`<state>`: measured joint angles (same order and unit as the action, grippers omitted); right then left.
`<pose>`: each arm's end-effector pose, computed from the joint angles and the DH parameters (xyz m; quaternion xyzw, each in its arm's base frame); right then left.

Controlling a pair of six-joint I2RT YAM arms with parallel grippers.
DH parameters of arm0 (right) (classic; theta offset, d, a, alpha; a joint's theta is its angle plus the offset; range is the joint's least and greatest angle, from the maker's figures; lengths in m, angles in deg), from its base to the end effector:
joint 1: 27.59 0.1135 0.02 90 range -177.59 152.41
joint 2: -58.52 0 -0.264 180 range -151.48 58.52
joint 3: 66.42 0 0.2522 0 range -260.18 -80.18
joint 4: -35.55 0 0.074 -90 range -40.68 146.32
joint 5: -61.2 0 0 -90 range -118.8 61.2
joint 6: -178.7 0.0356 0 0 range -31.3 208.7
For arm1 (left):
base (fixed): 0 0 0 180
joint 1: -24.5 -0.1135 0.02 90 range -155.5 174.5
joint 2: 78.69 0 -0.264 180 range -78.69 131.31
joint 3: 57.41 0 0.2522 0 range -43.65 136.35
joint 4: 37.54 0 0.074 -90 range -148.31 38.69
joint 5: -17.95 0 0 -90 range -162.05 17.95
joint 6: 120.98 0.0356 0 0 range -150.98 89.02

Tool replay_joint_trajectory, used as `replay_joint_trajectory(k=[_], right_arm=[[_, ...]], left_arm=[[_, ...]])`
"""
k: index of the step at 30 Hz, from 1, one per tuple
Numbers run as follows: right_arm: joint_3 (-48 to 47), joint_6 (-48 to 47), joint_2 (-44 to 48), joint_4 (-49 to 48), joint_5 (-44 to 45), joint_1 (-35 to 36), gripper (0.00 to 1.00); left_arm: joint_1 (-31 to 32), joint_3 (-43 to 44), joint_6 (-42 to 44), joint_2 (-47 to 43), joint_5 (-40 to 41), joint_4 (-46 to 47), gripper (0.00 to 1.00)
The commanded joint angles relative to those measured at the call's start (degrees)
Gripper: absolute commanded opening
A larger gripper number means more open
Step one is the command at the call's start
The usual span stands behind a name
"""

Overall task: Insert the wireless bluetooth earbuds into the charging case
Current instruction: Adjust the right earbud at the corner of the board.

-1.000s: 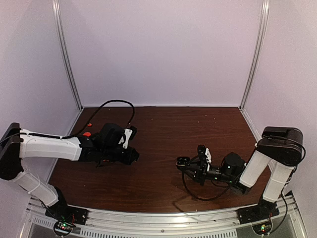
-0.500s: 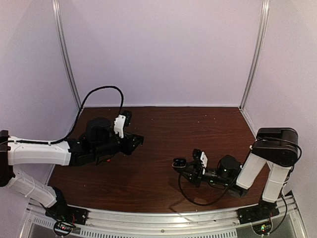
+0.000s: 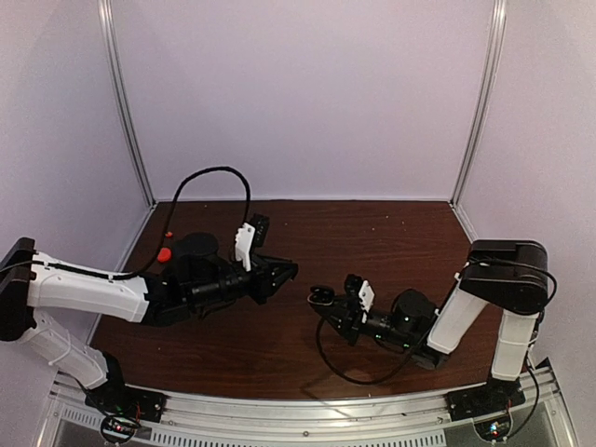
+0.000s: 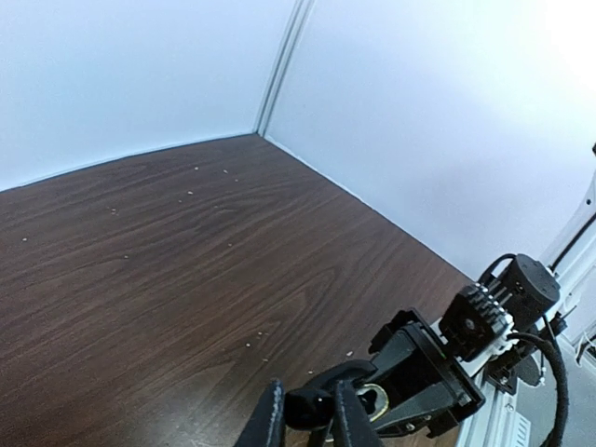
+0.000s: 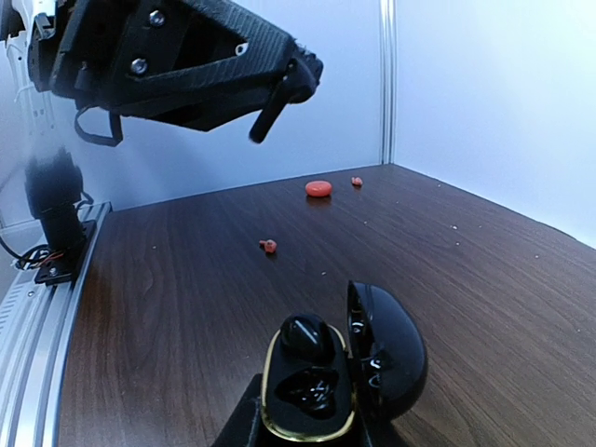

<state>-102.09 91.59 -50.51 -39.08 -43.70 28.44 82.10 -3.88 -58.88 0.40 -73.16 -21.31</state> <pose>0.1526 0.2429 0.1238 -0.3930 0.5786 0.4276 0.5726 0.1632 -0.2585 0.2461 0.2014 0.7352 -0.4448 0.4703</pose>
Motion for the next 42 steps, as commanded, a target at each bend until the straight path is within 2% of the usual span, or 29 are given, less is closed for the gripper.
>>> replay_joint_trajectory(k=[1, 14, 35, 39, 42], right_arm=[[-2.0, -1.5, 0.2, -13.1, 5.8, 0.9, 0.0], [-5.0, -2.1, 2.5, -6.8, 13.8, 4.8, 0.0], [-5.2, 2.7, 3.5, -5.4, 13.9, 5.3, 0.0], [-2.1, 4.3, 5.1, -5.7, 14.6, 4.3, 0.0], [1.8, 4.7, 7.8, -4.6, 15.8, 2.7, 0.0]], left_arm=[[1.8, 1.7, 0.7, 1.7, -2.0, 7.5, 0.15], [4.4, 4.7, -0.1, 7.5, -1.7, 10.8, 0.15], [5.2, 6.5, 0.7, 10.6, -0.6, 12.4, 0.15], [5.2, 6.7, -0.3, 7.6, 1.2, 4.0, 0.15], [4.2, 6.3, -1.2, 3.2, 5.0, -7.9, 0.17]])
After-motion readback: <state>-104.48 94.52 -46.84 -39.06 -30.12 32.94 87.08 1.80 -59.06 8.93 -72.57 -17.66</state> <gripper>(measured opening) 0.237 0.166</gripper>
